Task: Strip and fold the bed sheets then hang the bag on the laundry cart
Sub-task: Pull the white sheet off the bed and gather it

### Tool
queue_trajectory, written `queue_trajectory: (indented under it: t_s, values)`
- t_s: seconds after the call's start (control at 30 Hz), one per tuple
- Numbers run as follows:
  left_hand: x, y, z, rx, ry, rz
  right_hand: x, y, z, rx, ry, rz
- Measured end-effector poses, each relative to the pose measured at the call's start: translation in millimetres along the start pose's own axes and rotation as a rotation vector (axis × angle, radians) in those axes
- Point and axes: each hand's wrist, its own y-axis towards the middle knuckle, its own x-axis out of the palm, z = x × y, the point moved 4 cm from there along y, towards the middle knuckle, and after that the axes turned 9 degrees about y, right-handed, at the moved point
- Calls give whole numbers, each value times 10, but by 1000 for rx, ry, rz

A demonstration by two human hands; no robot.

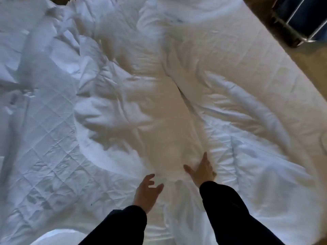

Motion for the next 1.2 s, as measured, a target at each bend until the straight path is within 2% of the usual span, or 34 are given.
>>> queue_trajectory:
  t_s: [0.1,0.2,0.27,0.4,0.47,0.53,0.57,0.6,0.63,0.77,0.8,0.9,0.97,1.03,1.1,1.2]
  values:
    - [64,190,214,38,-70,63,3,90,-65,-17,143,5]
    - [-50,292,507,40,-30,240,-17,-133,-310,-282,84,43]
    - [-181,339,698,53,-44,289,41,-405,-506,-519,-5,44]
    - [-293,498,957,75,-13,83,317,-888,-824,-800,-310,-12]
    - [-385,592,949,42,131,71,481,-1033,-950,-881,-419,-135]
    - [-532,669,822,14,254,117,636,-1124,-985,-929,-411,-389]
    - [-635,694,716,-5,242,152,671,-1168,-994,-888,-339,-533]
    - [-743,706,583,-44,178,174,676,-1194,-1005,-832,-253,-604]
    - [-840,693,448,-83,55,186,664,-1190,-1015,-771,-151,-593]
    - [-1136,461,-102,-220,-475,180,569,-854,-960,-567,82,-236]
    - [-1189,386,-211,-231,-565,169,618,-770,-932,-517,55,-252]
    - [-1284,121,-407,-235,-753,104,965,-726,-921,-430,-46,-498]
    - [-1294,-57,-469,-259,-823,33,1240,-821,-931,-383,64,-620]
    - [-1279,-163,-591,-302,-816,-12,1443,-941,-903,-296,190,-660]
    - [-1296,-218,-706,-303,-784,-20,1572,-1026,-833,-271,260,-603]
    - [-1387,-202,-870,-257,-602,135,1524,-1060,-821,-347,279,-421]
